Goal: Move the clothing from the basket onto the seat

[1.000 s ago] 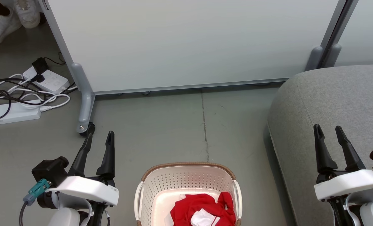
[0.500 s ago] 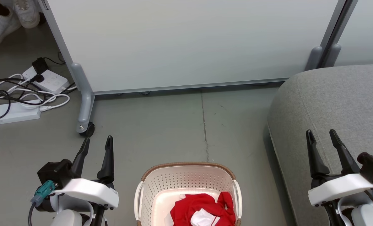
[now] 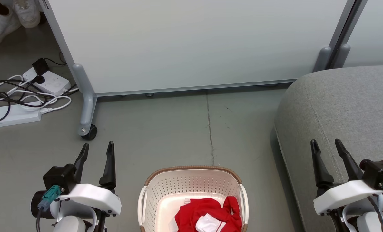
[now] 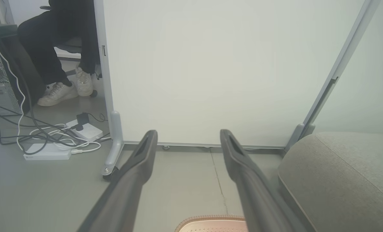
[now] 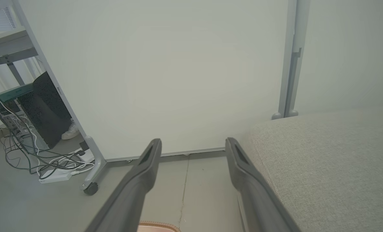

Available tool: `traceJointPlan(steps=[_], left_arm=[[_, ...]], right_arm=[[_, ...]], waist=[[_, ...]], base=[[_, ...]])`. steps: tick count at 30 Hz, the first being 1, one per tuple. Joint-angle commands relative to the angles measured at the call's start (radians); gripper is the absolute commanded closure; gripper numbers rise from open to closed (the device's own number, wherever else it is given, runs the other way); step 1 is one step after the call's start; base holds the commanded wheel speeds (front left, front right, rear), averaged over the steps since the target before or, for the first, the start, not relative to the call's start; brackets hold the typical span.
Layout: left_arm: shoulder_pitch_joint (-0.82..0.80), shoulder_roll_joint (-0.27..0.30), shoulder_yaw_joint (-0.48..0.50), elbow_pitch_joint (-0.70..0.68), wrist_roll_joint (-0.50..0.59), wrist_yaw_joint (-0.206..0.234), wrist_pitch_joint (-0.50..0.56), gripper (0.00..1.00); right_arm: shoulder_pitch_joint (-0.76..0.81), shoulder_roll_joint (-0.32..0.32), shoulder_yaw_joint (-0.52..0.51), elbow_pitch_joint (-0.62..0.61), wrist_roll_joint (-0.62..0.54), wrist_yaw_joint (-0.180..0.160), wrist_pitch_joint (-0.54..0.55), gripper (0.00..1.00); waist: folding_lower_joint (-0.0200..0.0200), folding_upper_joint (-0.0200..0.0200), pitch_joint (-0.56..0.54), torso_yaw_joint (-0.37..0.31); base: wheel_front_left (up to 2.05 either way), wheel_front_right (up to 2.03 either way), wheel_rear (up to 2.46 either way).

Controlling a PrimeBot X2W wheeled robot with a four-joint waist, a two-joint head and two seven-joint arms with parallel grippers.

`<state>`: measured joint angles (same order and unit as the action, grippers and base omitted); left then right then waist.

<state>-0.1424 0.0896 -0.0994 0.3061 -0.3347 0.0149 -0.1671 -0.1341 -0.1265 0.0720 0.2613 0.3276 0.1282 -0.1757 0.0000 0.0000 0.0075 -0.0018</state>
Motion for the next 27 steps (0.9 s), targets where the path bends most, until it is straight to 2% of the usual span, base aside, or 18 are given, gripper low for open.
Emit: traceJointPlan(steps=[1, 15, 27], left_arm=[[-0.017, 0.008, 0.001, -0.001, 0.026, 0.008, 0.001, 0.0], [-0.006, 0.014, 0.002, 0.012, 0.088, 0.036, 0.03, 0.0], [-0.006, 0.015, -0.008, 0.022, 0.118, 0.044, 0.033, 0.0]], right_arm=[[-0.014, -0.005, -0.003, 0.007, -0.023, 0.004, 0.01, 0.0], [-0.017, 0.001, -0.006, 0.028, -0.104, 0.003, 0.032, 0.0], [-0.015, 0.008, -0.019, 0.033, -0.118, 0.004, 0.035, 0.0]], waist=[[0.0, 0.0, 0.0, 0.0], [0.0, 0.0, 0.0, 0.001], [0.0, 0.0, 0.0, 0.003]], base=[[0.0, 0.0, 0.0], [0.0, 0.0, 0.0], [0.0, 0.0, 0.0]])
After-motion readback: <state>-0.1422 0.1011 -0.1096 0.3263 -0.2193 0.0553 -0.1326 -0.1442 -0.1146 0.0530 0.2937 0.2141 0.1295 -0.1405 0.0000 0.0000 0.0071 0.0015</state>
